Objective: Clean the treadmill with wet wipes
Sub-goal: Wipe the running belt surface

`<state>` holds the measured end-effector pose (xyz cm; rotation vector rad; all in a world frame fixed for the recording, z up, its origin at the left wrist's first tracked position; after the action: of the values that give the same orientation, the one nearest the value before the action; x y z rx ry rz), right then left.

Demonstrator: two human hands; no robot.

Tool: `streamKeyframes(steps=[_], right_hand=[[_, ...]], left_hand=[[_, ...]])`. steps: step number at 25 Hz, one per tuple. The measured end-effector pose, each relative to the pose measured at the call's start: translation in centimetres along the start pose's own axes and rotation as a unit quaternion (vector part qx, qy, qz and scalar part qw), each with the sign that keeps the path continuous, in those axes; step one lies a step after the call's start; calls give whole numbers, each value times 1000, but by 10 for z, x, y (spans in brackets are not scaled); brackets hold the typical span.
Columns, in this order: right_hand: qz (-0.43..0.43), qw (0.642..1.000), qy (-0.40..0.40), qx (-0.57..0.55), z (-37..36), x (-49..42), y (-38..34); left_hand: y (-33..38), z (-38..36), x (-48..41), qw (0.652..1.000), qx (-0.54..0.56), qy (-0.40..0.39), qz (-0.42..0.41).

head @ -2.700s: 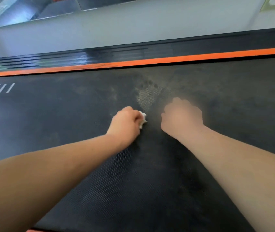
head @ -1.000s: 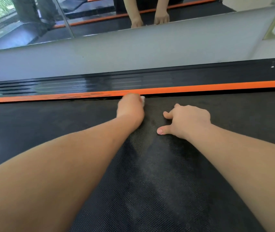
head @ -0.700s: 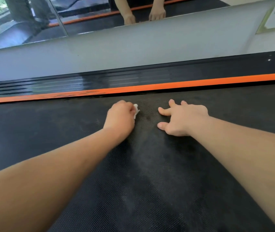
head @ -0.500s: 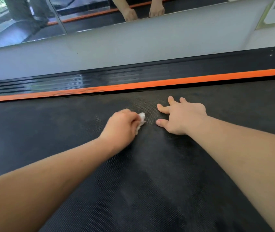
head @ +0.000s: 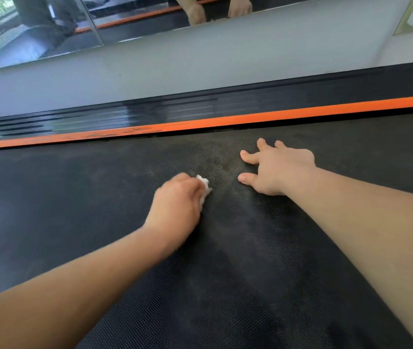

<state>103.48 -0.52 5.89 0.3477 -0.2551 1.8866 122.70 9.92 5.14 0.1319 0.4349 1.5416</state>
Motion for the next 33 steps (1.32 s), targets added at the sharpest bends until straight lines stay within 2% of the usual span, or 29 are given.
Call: streamKeyframes(steps=[3,4,7,8,9,11,13,14,16,18,21,23,25,27,28,31,33], right_hand=[[-2,1000,2,-9,0,0,1],[-3,1000,5,-13,0,1,1],[-6,1000,6,-16,0,2,0],[-8,1000,3,-16,0,1,0],[-9,1000,-1,-15,0,0,0],[-11,1000,1,-11,-1,0,0],[-10,1000,10,-15,-2,0,0],[-8,1000,14,-20,-4,0,-1],[-9,999,26,-33,-7,1,-1],[-11,997,46,-60,-14,4,-3],[-19,977,117,-180,-19,19,-2],[14,949,170,-265,-13,39,0],[59,954,202,-212,-3,59,5],[73,973,184,-116,-3,79,15],[65,981,165,-80,-8,87,20],[61,985,157,-30,-31,111,28],[88,977,194,-24,-42,122,31]], left_hand=[[16,-3,28,991,50,-66,-103],[7,2,16,993,40,-64,-96],[-17,10,-24,999,-22,14,33],[-4,4,-21,999,-34,16,30],[19,-4,-8,999,-28,10,-24],[67,-17,36,986,16,-59,-154],[58,-16,39,972,25,-107,-208],[41,-13,25,978,5,-87,-192],[9,-4,-1,995,-38,-28,-85],[7,-3,4,999,-40,-13,-20],[62,-7,53,990,20,-82,-113],[56,-3,53,984,9,-120,-131],[23,6,34,998,7,-56,-9],[20,10,39,994,15,4,105],[39,4,49,996,6,11,91],[98,-18,88,995,-24,-81,-54],[87,-16,75,993,-35,-93,-70]])
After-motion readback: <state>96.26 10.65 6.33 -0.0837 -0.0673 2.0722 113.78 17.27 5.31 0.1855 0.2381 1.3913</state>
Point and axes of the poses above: each hand's wrist, its own x-axis away from the middle knuckle, its own z-axis out of the back of the hand, y = z × x, the point moved 3 cm from there along -x, towards the middle knuckle, and after that the axes turned 1 degree about -z, right-handed, at the moved point
